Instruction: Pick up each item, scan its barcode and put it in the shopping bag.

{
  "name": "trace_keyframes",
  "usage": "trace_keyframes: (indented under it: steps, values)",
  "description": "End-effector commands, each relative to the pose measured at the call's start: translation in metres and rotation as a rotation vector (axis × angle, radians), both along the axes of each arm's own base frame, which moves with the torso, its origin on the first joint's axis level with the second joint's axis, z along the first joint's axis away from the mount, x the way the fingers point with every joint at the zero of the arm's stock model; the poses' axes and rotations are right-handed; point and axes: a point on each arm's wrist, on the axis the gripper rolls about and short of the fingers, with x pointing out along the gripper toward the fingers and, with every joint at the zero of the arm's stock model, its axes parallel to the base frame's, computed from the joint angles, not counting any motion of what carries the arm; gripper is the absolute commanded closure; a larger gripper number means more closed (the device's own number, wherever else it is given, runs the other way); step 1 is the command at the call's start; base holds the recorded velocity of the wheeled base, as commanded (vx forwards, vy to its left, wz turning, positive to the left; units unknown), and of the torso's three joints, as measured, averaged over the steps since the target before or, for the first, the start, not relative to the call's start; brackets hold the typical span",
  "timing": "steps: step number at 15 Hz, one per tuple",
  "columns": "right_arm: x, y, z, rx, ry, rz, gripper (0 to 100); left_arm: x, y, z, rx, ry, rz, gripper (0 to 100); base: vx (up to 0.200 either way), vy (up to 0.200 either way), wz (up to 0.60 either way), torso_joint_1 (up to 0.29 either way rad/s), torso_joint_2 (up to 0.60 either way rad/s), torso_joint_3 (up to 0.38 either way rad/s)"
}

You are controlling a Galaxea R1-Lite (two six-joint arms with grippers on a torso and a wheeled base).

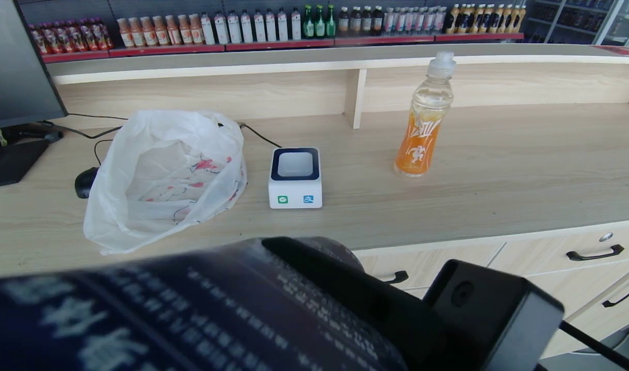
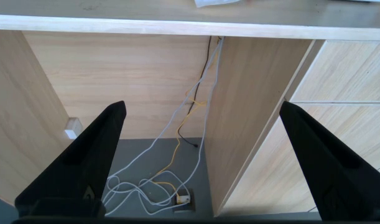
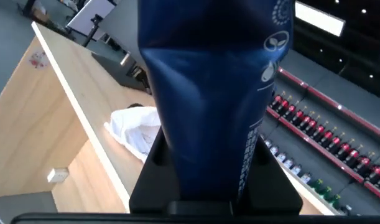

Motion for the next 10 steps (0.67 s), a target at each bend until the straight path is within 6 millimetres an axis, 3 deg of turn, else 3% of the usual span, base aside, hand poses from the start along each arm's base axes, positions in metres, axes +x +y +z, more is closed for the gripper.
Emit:
trace_keyframes:
  steps: [1,4,10]
  values:
    - [0.001,0.000,0.003,0.082,0.147,0.016,100,0.000,0.000,0.000,0.000,0.000,0.000,0,0.000,0.000,0.00,0.000,0.00,0.000]
    - [0.017,-0.008,-0.002,0.152,0.300,0.026,100,0.000,0.000,0.000,0.000,0.000,0.000,0,0.000,0.000,0.00,0.000,0.00,0.000]
    - [0.087,-0.053,-0.013,0.417,0.618,-0.079,100,0.000,0.000,0.000,0.000,0.000,0.000,0,0.000,0.000,0.00,0.000,0.00,0.000]
